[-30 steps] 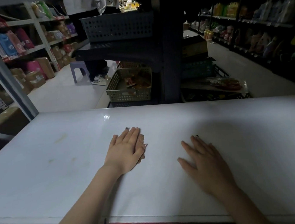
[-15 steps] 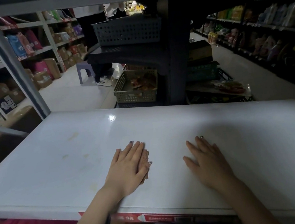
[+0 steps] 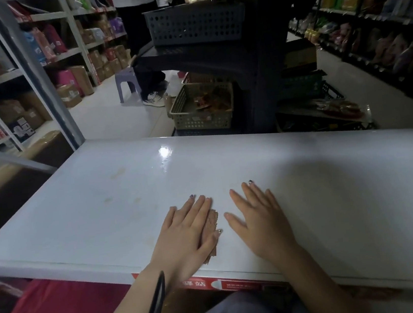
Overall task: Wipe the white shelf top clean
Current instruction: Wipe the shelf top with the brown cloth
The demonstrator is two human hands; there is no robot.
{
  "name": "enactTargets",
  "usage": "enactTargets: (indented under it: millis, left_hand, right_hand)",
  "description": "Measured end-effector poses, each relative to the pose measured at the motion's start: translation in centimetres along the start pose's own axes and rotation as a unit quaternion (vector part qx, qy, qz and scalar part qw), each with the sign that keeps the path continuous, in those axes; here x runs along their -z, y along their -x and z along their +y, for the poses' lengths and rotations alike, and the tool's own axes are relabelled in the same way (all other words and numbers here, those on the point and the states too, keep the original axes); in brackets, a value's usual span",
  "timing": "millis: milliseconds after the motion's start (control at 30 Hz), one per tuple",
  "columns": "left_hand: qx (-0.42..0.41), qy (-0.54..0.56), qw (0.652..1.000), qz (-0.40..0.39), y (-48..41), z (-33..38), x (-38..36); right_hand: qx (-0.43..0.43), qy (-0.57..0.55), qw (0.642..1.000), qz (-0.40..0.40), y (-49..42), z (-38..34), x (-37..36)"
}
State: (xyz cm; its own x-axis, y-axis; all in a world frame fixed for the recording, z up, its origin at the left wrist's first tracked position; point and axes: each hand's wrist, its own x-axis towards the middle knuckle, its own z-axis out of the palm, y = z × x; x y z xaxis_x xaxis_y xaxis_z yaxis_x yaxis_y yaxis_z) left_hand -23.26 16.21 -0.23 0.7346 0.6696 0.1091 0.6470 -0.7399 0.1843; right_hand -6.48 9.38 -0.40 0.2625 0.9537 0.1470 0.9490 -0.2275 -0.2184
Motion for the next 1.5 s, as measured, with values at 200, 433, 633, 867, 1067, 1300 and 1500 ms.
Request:
enactTargets:
  millis: [200,433,633,867,1067,1300,1500]
  left_hand:
    - [-0.017,0.005,1.000,0.006,1.0,-0.4,0.0]
    - [-0.045,-0.001,0.999,-0.004,1.0,-1.1,-0.1]
    - [-0.054,0.028,0.998,0.013,1.2,-1.1,-0.1]
    - [-0.054,0.025,0.997,0.049,1.2,-1.1,-0.4]
    - [-0.042,0.027,0.999,0.019,0.6,-1.3,0.1]
    - [-0.031,0.026,0.999,-0.007,-1.9,-2.4,0.1]
    - [-0.023,0.012,1.000,-0.004,-4.3,-3.3,-0.3]
  right_hand:
    - [-0.003,-0.005,1.000,-0.015,0.2,-0.1,0.2]
    - [-0.011,-0.007,0.999,-0.030,0.3,-0.2,0.5]
    - [-0.014,-0.009,0.999,-0.032,0.2,-0.3,0.5]
    - [-0.019,-0.009,0.999,-0.037,0.2,-0.4,0.6]
    - [-0.023,-0.006,0.999,-0.039,0.0,-0.3,0.3]
    - [-0.026,0.012,0.999,-0.040,-0.1,-0.3,0.4]
    - [-0.023,0.010,0.999,-0.037,-0.2,-0.2,0.2]
